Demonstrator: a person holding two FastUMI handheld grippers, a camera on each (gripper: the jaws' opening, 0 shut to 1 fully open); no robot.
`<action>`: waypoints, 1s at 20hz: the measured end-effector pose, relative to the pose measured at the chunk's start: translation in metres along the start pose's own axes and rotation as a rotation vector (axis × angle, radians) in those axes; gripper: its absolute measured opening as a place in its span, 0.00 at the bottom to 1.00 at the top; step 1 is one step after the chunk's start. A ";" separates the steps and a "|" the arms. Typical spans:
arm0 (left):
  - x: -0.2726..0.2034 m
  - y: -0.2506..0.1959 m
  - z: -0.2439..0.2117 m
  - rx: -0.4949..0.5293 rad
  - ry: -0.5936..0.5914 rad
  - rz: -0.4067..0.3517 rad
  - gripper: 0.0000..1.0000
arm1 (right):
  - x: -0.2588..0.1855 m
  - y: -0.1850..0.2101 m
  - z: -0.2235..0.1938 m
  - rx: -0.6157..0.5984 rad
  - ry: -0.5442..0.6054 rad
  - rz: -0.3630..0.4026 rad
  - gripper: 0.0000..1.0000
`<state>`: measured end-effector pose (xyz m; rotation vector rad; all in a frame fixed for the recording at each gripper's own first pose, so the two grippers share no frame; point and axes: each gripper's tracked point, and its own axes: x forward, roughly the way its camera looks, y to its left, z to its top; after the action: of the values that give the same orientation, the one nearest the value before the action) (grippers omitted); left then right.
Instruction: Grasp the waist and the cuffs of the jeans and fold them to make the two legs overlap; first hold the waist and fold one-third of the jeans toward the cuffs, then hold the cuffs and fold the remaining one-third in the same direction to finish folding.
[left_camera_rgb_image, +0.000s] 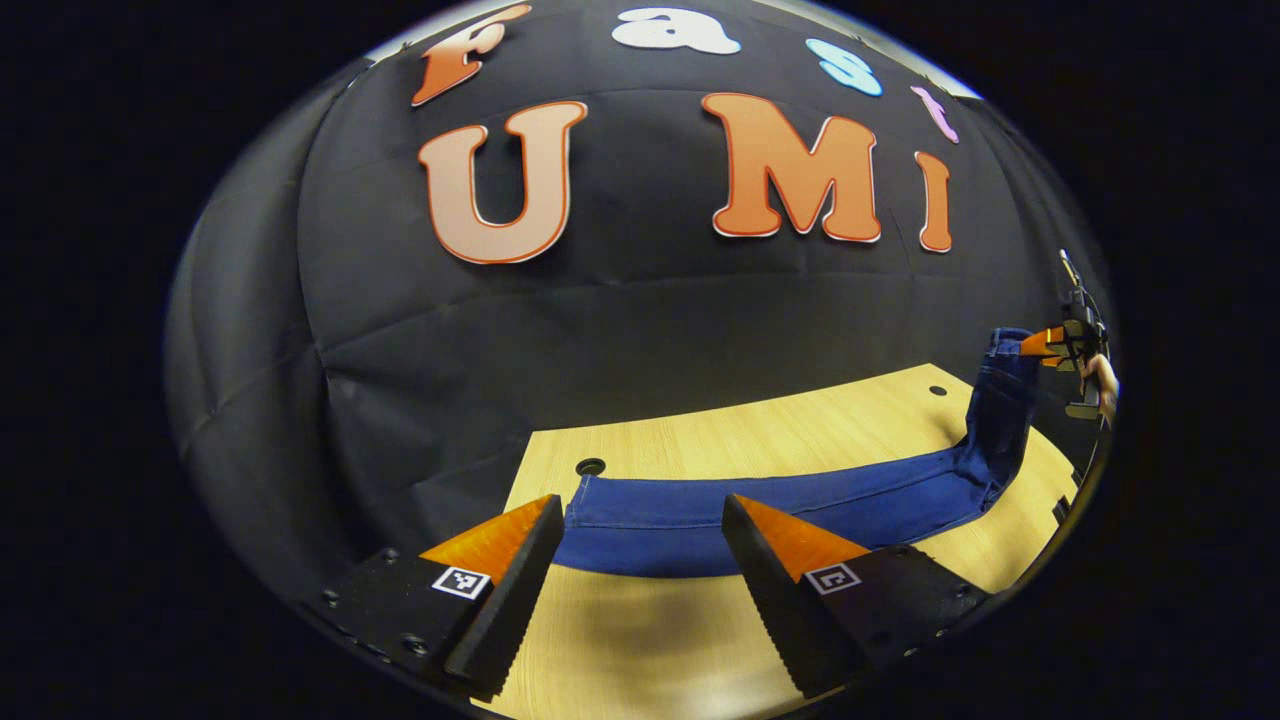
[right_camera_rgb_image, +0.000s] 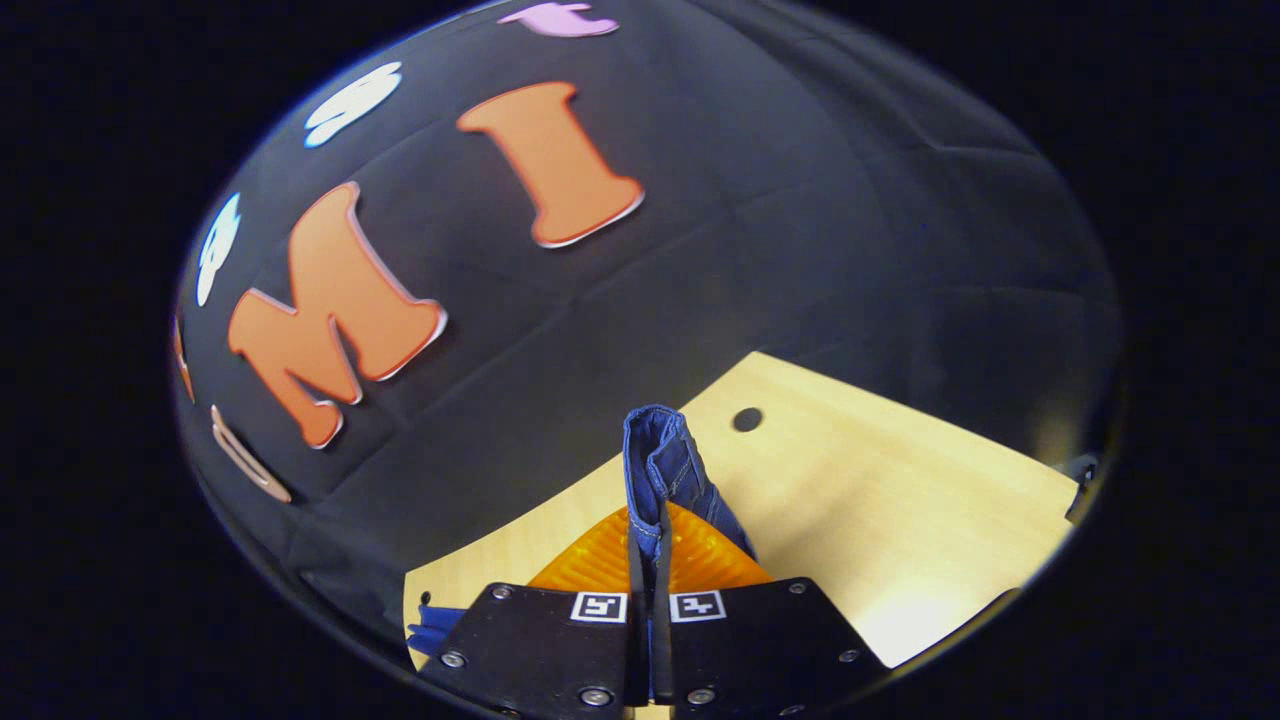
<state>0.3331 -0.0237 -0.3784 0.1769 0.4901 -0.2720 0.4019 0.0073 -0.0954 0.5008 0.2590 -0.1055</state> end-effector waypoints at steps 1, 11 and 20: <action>0.001 0.009 -0.001 -0.011 0.000 -0.005 0.98 | 0.004 0.023 -0.011 -0.024 0.007 0.017 0.02; 0.022 0.066 -0.015 -0.022 -0.011 -0.035 0.98 | 0.045 0.186 -0.182 -0.164 0.187 0.143 0.01; 0.038 0.079 -0.027 -0.056 0.008 -0.019 0.98 | 0.075 0.188 -0.285 -0.329 0.297 0.108 0.01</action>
<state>0.3768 0.0495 -0.4122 0.1191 0.5069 -0.2758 0.4422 0.3075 -0.2696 0.2003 0.5293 0.1176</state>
